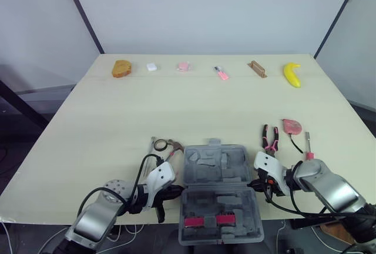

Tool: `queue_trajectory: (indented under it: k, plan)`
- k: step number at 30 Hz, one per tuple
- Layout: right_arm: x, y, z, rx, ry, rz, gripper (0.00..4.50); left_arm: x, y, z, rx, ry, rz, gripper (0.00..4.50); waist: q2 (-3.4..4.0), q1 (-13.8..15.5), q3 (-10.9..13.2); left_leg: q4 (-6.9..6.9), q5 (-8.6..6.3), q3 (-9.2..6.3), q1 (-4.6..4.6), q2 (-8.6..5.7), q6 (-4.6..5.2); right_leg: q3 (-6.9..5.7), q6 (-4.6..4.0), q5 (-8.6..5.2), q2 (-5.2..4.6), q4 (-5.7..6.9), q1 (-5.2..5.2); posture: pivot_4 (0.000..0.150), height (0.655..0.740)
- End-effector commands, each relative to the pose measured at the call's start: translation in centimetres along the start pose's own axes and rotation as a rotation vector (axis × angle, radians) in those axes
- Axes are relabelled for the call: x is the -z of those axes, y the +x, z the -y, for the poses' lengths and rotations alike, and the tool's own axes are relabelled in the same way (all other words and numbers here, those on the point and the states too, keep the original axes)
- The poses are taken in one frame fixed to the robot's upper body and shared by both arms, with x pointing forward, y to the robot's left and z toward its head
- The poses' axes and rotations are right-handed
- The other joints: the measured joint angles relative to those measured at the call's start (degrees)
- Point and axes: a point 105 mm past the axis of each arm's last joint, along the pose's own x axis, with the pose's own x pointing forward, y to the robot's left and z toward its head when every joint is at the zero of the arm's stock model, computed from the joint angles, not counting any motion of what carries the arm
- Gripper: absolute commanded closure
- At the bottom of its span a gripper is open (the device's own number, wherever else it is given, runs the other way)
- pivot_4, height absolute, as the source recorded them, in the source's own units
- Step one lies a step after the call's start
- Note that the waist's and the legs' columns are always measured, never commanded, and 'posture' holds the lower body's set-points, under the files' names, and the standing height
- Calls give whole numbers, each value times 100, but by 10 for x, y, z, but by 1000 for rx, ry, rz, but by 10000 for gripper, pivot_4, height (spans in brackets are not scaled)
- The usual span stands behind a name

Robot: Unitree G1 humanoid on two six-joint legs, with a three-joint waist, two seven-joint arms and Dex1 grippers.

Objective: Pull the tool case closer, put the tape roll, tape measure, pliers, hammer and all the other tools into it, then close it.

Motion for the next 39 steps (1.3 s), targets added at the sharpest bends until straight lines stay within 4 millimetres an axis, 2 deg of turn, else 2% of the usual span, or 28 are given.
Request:
queue_trajectory:
  k: [1,12,15,19,21,24,28,29,31,32,34,36,38,39]
  plan:
    - [4,1,-3,-11,6,-16,45000,3,2,8,33,-18,-27,44326,0,0,0,0,0,0,0,0,0,0,0,0,0,0,0,1500,7400]
    - [5,-6,6,48,24,-3,45000,3,-3,-9,-20,-16,-28,44326,-1,3,1,0,0,-1,0,0,0,0,0,0,0,1,0,1500,7400]
    - [4,-19,12,95,63,40,45000,-5,-10,-14,-47,-17,39,44326,-1,15,1,0,0,-1,-1,-1,0,0,0,0,0,1,0,1500,7400]
    - [4,-46,13,155,60,110,45000,-23,-33,-17,-80,-37,207,44326,0,43,6,0,0,-3,-10,3,0,-1,0,0,-3,-1,-5,1500,7400]
    - [-5,-61,8,194,8,228,45000,-38,-47,-21,-134,-102,327,44326,-1,75,6,1,0,-5,-14,5,0,-2,0,0,-4,-2,-7,1500,7400]
    - [-29,-80,1,254,-33,536,45000,-43,-58,-22,-168,-142,414,44326,-5,111,5,1,0,-13,-14,10,0,-10,1,0,-2,-3,-4,1500,7400]
    - [-31,-100,0,304,35,710,45000,-39,-76,-24,-200,-168,513,44326,-3,108,6,1,0,-3,-5,7,0,1,1,0,2,0,-2,1500,7400]
    - [-27,-105,1,309,49,729,45000,-38,-81,-24,-203,-178,547,42071,-3,111,6,1,0,1,-4,8,0,5,1,0,0,0,-2,1500,7400]
    - [-5,-111,3,373,12,671,39730,-35,-91,-19,-186,-216,612,36564,-4,124,5,1,0,3,-4,6,0,6,1,0,-2,-1,-1,1500,7400]
    - [3,-115,3,393,20,670,36120,-32,-95,-19,-189,-242,634,31537,-5,141,5,1,0,2,-4,4,0,4,1,0,-2,-3,-1,1500,7400]
    - [25,-127,3,449,34,657,25542,-20,-105,-18,-203,-272,630,20969,-5,141,5,1,0,7,-8,4,0,-2,0,-1,-2,-6,0,1500,7400]
    - [54,-140,0,483,56,607,17111,-2,-116,-19,-240,-295,591,12853,-3,134,5,0,0,13,-4,3,0,2,-1,-2,-1,-5,0,1500,7400]
    - [77,-155,-4,513,105,585,5550,19,-128,-20,-278,-317,541,1669,-4,125,5,-2,0,29,1,1,0,4,-3,-3,1,-5,1,1500,7400]
    - [84,-160,-6,518,115,576,480,25,-132,-20,-286,-322,526,0,-5,121,5,-3,0,40,5,2,0,7,-4,-4,3,-5,2,1500,7400]
